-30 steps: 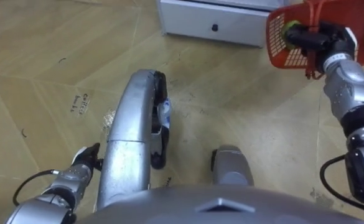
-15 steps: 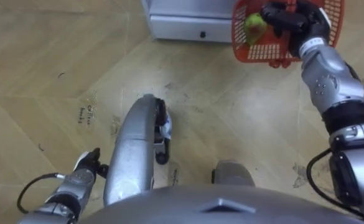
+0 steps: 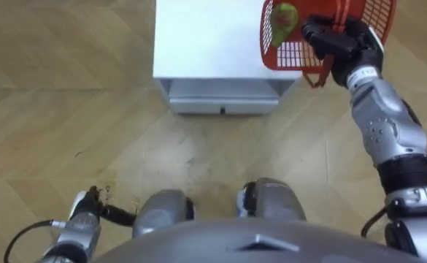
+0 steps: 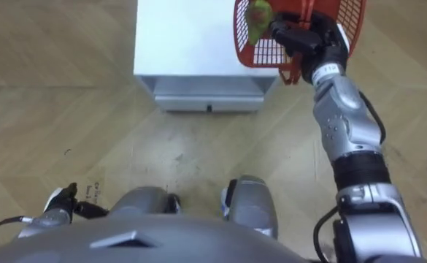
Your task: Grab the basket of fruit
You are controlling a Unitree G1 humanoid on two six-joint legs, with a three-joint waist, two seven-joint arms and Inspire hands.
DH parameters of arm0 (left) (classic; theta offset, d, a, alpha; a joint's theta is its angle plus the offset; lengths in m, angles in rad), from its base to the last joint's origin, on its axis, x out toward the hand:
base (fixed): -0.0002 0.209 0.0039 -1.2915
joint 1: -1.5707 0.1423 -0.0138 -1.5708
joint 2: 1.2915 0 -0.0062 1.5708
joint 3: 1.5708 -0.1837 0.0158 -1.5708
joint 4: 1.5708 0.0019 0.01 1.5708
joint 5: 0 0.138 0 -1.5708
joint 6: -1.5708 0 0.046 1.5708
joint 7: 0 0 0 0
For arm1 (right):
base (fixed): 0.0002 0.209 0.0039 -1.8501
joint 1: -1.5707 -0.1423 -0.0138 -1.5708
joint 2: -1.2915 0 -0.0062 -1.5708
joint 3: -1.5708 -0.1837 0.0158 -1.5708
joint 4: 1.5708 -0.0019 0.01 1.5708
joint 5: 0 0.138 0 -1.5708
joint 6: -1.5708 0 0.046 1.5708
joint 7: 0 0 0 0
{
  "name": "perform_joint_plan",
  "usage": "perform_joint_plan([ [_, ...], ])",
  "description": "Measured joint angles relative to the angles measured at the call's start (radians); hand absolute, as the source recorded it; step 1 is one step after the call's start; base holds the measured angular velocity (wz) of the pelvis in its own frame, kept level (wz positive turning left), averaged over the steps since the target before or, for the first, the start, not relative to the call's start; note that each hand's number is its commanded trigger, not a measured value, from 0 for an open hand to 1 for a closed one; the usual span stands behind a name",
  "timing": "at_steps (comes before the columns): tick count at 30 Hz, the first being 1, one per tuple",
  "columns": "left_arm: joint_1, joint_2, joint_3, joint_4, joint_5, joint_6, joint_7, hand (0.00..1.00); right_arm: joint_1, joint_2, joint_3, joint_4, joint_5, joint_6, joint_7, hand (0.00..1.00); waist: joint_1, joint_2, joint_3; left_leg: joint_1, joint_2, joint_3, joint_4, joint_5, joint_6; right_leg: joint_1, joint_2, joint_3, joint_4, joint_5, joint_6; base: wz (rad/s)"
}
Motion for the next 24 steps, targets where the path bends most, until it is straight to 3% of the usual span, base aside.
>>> perform_joint_plan([
  [2,0.005,-0.002,-0.004,-0.013,-0.002,0.002,-0.001,0.00,0.004,0.003,-0.001,-0.014,0.006,0.000,0.009,1.00,-0.016,-0.006,0.0044,-0.001,-0.012,0.004,-0.120,0.041,0.008,0.062,0.017,0.024,-0.095,0.028,0.001,0.33],
  [3,0.016,-0.006,-0.007,-0.030,-0.002,0.007,-0.002,0.00,0.004,0.003,-0.002,-0.022,0.010,0.000,0.012,1.00,-0.004,-0.012,0.0063,-0.002,-0.023,0.011,-0.175,0.123,0.039,0.083,0.029,0.048,-0.133,0.044,0.003,-0.31],
  [4,0.040,-0.012,-0.005,-0.041,-0.001,0.010,-0.003,0.00,0.008,0.011,-0.001,-0.044,0.010,0.001,0.015,1.00,0.017,-0.015,0.0028,0.033,-0.016,0.047,-0.192,0.134,0.037,0.107,0.036,0.060,-0.175,0.060,0.010,-0.44],
  [10,0.077,-0.025,0.049,-0.045,0.019,0.023,-0.022,0.00,0.014,0.027,-0.001,-0.148,0.023,-0.006,0.032,1.00,0.024,-0.004,0.0051,0.143,-0.034,0.054,-0.257,0.135,0.038,0.232,0.043,0.015,-0.290,0.091,0.020,-0.13],
  [19,0.076,-0.028,0.064,-0.046,0.021,0.009,-0.020,0.00,0.016,0.040,0.053,-0.154,0.029,-0.003,0.076,1.00,0.045,-0.001,0.0071,0.198,-0.028,0.042,-0.274,0.135,0.038,0.267,0.045,-0.042,-0.284,0.091,0.020,0.00],
  [22,0.081,-0.028,0.064,-0.045,0.021,0.010,-0.020,0.00,0.016,0.041,0.060,-0.154,0.029,-0.002,0.088,1.00,0.046,-0.003,0.0078,0.210,-0.029,0.047,-0.269,0.135,0.038,0.293,0.044,-0.039,-0.286,0.091,0.020,0.01],
  [23,0.082,-0.028,0.064,-0.045,0.021,0.011,-0.020,0.00,0.016,0.041,0.060,-0.154,0.028,-0.002,0.091,1.00,0.044,-0.005,0.0093,0.209,-0.030,0.050,-0.260,0.135,0.039,0.297,0.042,-0.036,-0.285,0.091,0.019,0.12],
  [24,0.082,-0.026,0.064,-0.045,0.021,0.012,-0.020,0.00,0.017,0.045,0.060,-0.154,0.028,-0.002,0.092,1.00,0.041,-0.016,0.0165,0.189,-0.038,0.060,-0.211,0.133,0.039,0.309,0.024,-0.029,-0.286,0.092,0.019,0.21],
])
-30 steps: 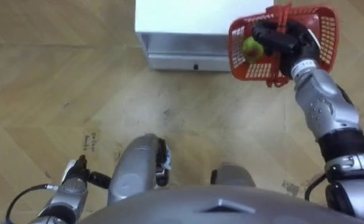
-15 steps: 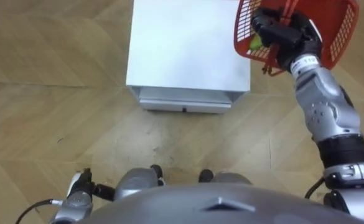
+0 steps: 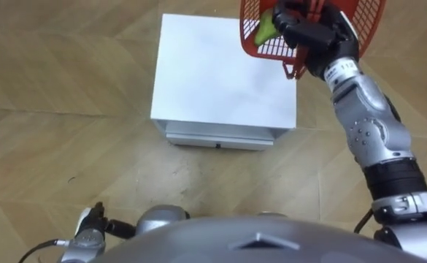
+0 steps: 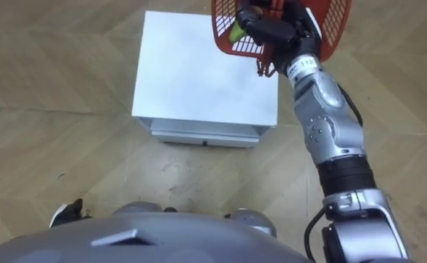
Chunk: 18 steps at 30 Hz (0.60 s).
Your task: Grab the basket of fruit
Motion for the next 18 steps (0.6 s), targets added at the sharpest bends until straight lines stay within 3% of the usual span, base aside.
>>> perform_joint_plan([
  [1,-0.001,0.000,-0.003,-0.001,0.001,0.002,-0.001,0.00,0.000,0.001,-0.001,0.000,0.002,0.000,0.002,1.00,-0.001,-0.018,0.0075,-0.046,-0.016,0.001,0.031,-0.016,0.003,0.008,-0.017,0.042,-0.005,0.000,0.001,0.29],
  [2,-0.003,-0.004,-0.010,-0.003,0.006,0.004,-0.001,0.00,-0.001,-0.002,-0.002,0.000,0.006,-0.001,0.002,1.00,-0.004,-0.013,0.0053,-0.063,-0.014,-0.002,-0.015,-0.008,0.005,0.006,-0.016,0.060,-0.005,-0.001,0.002,0.53],
  [3,-0.008,0.000,-0.038,-0.014,0.019,0.014,-0.004,0.00,0.000,-0.016,-0.009,0.010,0.009,0.000,0.001,1.00,-0.009,-0.010,-0.0004,-0.088,-0.014,0.022,-0.074,0.048,0.028,-0.003,-0.015,0.057,0.003,-0.018,0.027,0.32],
  [5,-0.011,0.001,-0.040,-0.014,0.027,0.031,-0.013,0.00,0.000,-0.008,-0.009,0.030,-0.026,0.020,0.001,1.00,0.028,-0.023,-0.0006,-0.077,-0.022,0.043,-0.067,0.051,0.036,-0.013,-0.028,0.032,0.024,-0.025,0.040,-0.08],
  [6,-0.005,-0.003,-0.040,-0.012,0.052,0.042,-0.026,0.00,0.000,-0.003,-0.007,0.031,-0.052,0.035,0.007,1.00,0.040,-0.016,0.0016,-0.062,-0.025,0.015,-0.058,0.050,0.038,-0.018,-0.027,0.013,0.046,-0.033,0.050,-0.33],
  [7,-0.005,-0.002,-0.039,-0.014,0.059,0.045,-0.037,0.00,-0.001,-0.001,-0.002,0.031,-0.058,0.036,0.014,1.00,0.048,-0.010,0.0010,-0.061,-0.024,-0.052,-0.043,0.044,0.039,-0.037,-0.025,0.011,0.014,-0.042,0.047,-0.35],
  [8,-0.004,0.000,-0.039,-0.013,0.060,0.047,-0.044,0.00,-0.003,-0.001,0.001,0.030,-0.058,0.036,0.016,1.00,0.051,-0.008,0.0025,-0.066,-0.026,-0.066,-0.029,0.038,0.037,-0.047,-0.022,0.008,-0.028,-0.028,0.043,-0.27],
  [9,-0.002,-0.002,-0.037,-0.009,0.061,0.053,-0.057,0.00,0.000,0.001,0.003,0.028,-0.058,0.036,0.020,1.00,0.048,0.004,0.0025,-0.077,-0.028,-0.062,0.011,0.009,0.028,-0.056,-0.028,-0.033,-0.028,0.010,0.023,0.00],
  [10,-0.006,-0.007,-0.038,-0.004,0.062,0.057,-0.069,0.00,0.005,0.002,0.006,0.034,-0.058,0.036,0.017,1.00,0.031,0.026,0.0032,-0.096,-0.021,-0.026,0.069,-0.012,0.030,-0.053,-0.029,-0.037,0.013,0.009,0.025,0.10],
  [11,-0.008,-0.007,-0.039,0.000,0.062,0.057,-0.076,0.00,0.006,0.004,0.013,0.038,-0.058,0.036,0.017,1.00,0.026,0.027,0.0063,-0.103,-0.022,-0.002,0.084,-0.021,0.034,-0.055,-0.032,-0.032,0.033,0.009,0.025,0.16],
  [12,-0.014,-0.009,-0.042,0.007,0.062,0.056,-0.083,0.00,0.007,0.004,0.025,0.041,-0.057,0.036,0.022,1.00,0.021,0.037,0.0003,-0.103,-0.018,0.013,0.027,-0.002,0.041,-0.072,-0.034,-0.017,0.081,0.001,0.036,0.11],
  [13,-0.028,-0.003,-0.045,0.008,0.069,0.056,-0.089,0.00,0.007,0.001,0.026,0.046,-0.057,0.036,0.022,1.00,0.022,0.047,-0.0084,-0.093,-0.018,0.056,0.006,-0.002,0.065,-0.102,-0.050,-0.015,0.159,-0.033,0.056,0.14],
  [15,-0.054,0.002,-0.043,0.009,0.096,0.060,-0.088,0.00,0.007,0.015,0.032,0.057,-0.058,0.036,0.023,1.00,0.026,0.023,0.0014,-0.085,-0.044,0.062,0.012,-0.009,0.081,-0.157,-0.090,-0.016,0.290,-0.063,0.063,0.13],
  [18,-0.063,0.001,-0.060,0.008,0.096,0.061,-0.090,0.00,0.005,0.029,0.037,0.091,-0.022,0.045,0.023,1.00,0.027,0.020,0.0027,-0.079,-0.062,0.054,0.033,-0.027,0.110,-0.199,-0.107,-0.005,0.393,-0.053,0.063,0.09],
])
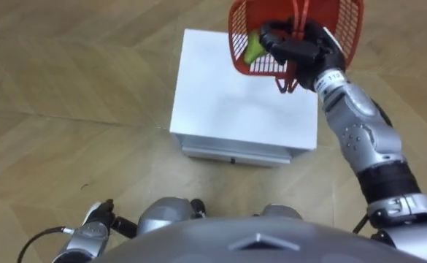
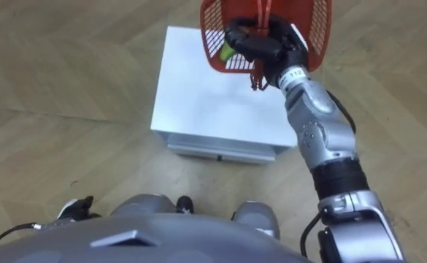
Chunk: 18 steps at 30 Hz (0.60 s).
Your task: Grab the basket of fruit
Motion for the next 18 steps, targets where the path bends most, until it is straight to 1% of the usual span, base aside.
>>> perform_joint_plan([
  [1,-0.003,0.005,-0.016,0.001,0.000,0.000,0.000,0.00,-0.005,-0.001,0.000,0.016,0.027,0.000,0.000,1.00,0.003,0.004,0.0015,-0.002,-0.002,-0.005,0.008,-0.006,0.010,-0.013,-0.001,0.008,0.008,0.010,0.002,0.05],
  [2,-0.007,0.007,-0.021,0.001,0.000,-0.001,-0.001,0.00,-0.007,-0.001,0.000,0.023,0.039,0.000,0.000,1.00,0.003,0.006,0.0014,-0.004,-0.002,-0.006,0.012,-0.009,0.014,-0.017,0.000,0.012,0.008,0.012,0.002,0.00],
  [3,-0.010,0.012,-0.021,0.001,0.000,0.000,-0.003,0.00,-0.012,0.000,0.002,0.041,0.044,0.000,0.002,1.00,0.005,0.010,-0.0003,-0.015,0.000,-0.009,0.017,-0.011,0.017,-0.019,0.011,0.020,-0.036,0.004,0.005,-0.05],
  [4,-0.010,0.019,-0.027,0.001,-0.002,0.001,-0.004,0.00,-0.018,-0.001,0.002,0.063,0.048,0.001,0.006,1.00,0.006,0.012,0.0012,-0.021,0.000,-0.011,0.018,-0.010,0.020,-0.019,0.027,0.026,-0.110,0.000,0.008,0.00],
  [5,-0.010,0.023,-0.035,0.000,-0.002,0.001,-0.005,0.00,-0.018,-0.001,0.002,0.077,0.059,0.001,0.007,1.00,0.006,0.012,0.0008,-0.022,-0.001,-0.011,0.018,-0.009,0.021,-0.019,0.030,0.026,-0.149,0.001,0.007,0.07],
  [6,-0.011,0.026,-0.038,-0.003,-0.001,0.001,-0.007,0.00,-0.018,-0.001,0.002,0.096,0.077,0.001,0.007,1.00,0.006,0.011,-0.0006,-0.023,-0.006,-0.007,0.016,-0.010,0.023,-0.022,0.042,0.026,-0.215,0.029,-0.001,0.09],
  [7,-0.013,0.025,-0.037,-0.006,0.000,0.004,-0.007,0.00,-0.018,-0.001,0.003,0.106,0.087,0.002,0.008,1.00,0.005,0.015,-0.0004,-0.025,-0.012,-0.006,0.016,-0.013,0.028,-0.028,0.050,0.024,-0.251,0.072,-0.003,0.09],
  [8,-0.011,0.020,-0.037,-0.007,-0.001,0.006,-0.009,0.00,-0.018,-0.001,0.003,0.118,0.094,0.002,0.009,1.00,0.004,0.023,-0.0060,-0.025,-0.011,-0.009,0.012,-0.013,0.028,-0.026,0.054,0.022,-0.256,0.081,-0.003,0.00],
  [9,-0.011,0.018,-0.034,-0.007,0.001,0.006,-0.012,0.00,-0.018,0.000,0.003,0.131,0.107,0.004,0.009,1.00,0.011,0.032,-0.0090,-0.024,-0.008,-0.007,0.006,-0.013,0.028,-0.018,0.063,0.022,-0.277,0.089,-0.002,-0.04],
  [10,-0.011,0.019,-0.026,-0.006,0.008,0.006,-0.013,0.00,-0.018,0.001,0.002,0.150,0.122,0.004,0.011,1.00,0.018,0.037,-0.0087,-0.023,-0.006,-0.008,0.004,-0.013,0.028,-0.009,0.067,0.022,-0.294,0.092,-0.002,-0.08],
  [12,-0.006,0.021,-0.022,-0.006,0.018,0.006,-0.011,0.00,-0.019,0.001,0.002,0.181,0.146,0.004,0.011,1.00,0.028,0.039,-0.0088,-0.017,-0.003,-0.007,-0.005,-0.013,0.027,-0.002,0.073,0.025,-0.305,0.093,-0.003,0.00],
  [14,0.008,0.021,-0.023,-0.002,0.019,0.006,-0.009,0.00,-0.019,0.001,0.002,0.188,0.159,0.003,0.011,1.00,0.030,0.041,-0.0084,-0.016,-0.001,-0.008,-0.012,-0.013,0.026,-0.002,0.077,0.026,-0.310,0.094,-0.004,0.00],
  [17,0.034,0.020,-0.029,0.001,0.018,0.012,-0.009,0.00,-0.019,-0.001,0.007,0.195,0.198,0.001,0.012,1.00,0.032,0.050,-0.0041,-0.015,0.000,-0.010,-0.018,-0.013,0.025,0.004,0.080,0.025,-0.325,0.094,-0.004,0.00],
  [18,0.039,0.019,-0.033,0.000,0.018,0.017,-0.009,0.00,-0.022,-0.001,0.010,0.204,0.213,-0.001,0.012,1.00,0.032,0.056,-0.0002,-0.015,0.000,-0.011,-0.019,-0.013,0.025,0.004,0.080,0.025,-0.326,0.094,-0.004,0.04],
])
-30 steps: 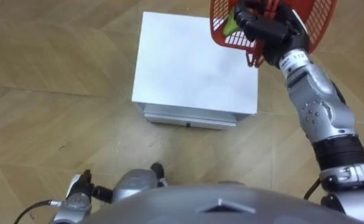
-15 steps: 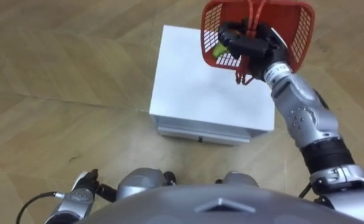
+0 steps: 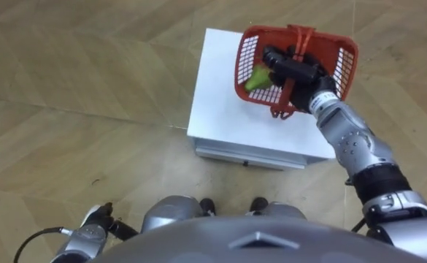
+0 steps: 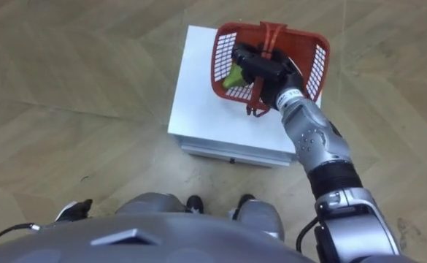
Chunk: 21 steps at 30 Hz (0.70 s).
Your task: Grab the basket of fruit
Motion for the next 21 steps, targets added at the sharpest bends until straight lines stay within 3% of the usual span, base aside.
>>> perform_joint_plan([
  [3,0.005,-0.001,-0.008,0.000,-0.004,0.003,0.002,0.00,-0.016,0.003,0.008,0.053,0.015,-0.003,0.005,1.00,-0.001,0.019,0.0066,-0.004,0.000,-0.004,-0.001,0.000,0.000,0.000,-0.001,-0.006,-0.002,0.000,0.000,0.04],
  [7,0.009,-0.010,-0.051,0.001,-0.037,0.004,0.003,0.00,-0.023,0.007,0.024,0.118,0.016,-0.003,0.006,1.00,-0.001,0.041,0.0048,-0.018,0.000,-0.008,-0.003,0.000,0.000,-0.013,-0.001,-0.015,-0.002,0.000,0.000,0.03],
  [10,0.013,-0.016,-0.071,0.001,-0.038,0.005,-0.001,0.00,-0.024,0.012,0.044,0.118,0.023,-0.004,0.007,0.54,-0.003,0.044,0.0039,-0.025,0.000,-0.011,-0.003,0.000,-0.001,-0.021,-0.002,-0.022,-0.001,0.000,0.000,0.00],
  [11,0.013,-0.018,-0.072,0.000,-0.038,0.005,-0.002,0.00,-0.024,0.013,0.044,0.118,0.023,-0.005,0.008,0.10,-0.004,0.044,0.0037,-0.026,0.000,-0.011,-0.003,0.000,-0.001,-0.023,-0.002,-0.022,-0.001,0.000,0.000,0.00],
  [12,0.013,-0.022,-0.073,0.001,-0.038,0.005,-0.011,0.00,-0.024,0.013,0.044,0.118,0.023,-0.008,0.009,0.00,-0.004,0.044,0.0034,-0.028,0.000,-0.011,-0.003,0.000,-0.001,-0.025,-0.003,-0.024,-0.001,0.000,0.000,0.00],
  [21,0.030,-0.023,-0.076,-0.003,-0.038,0.008,-0.038,0.00,-0.016,0.015,0.042,0.159,0.028,-0.010,0.013,0.00,-0.010,0.051,-0.0055,-0.020,0.000,-0.009,-0.003,0.000,-0.001,-0.008,-0.001,-0.026,-0.020,0.002,-0.001,0.00],
])
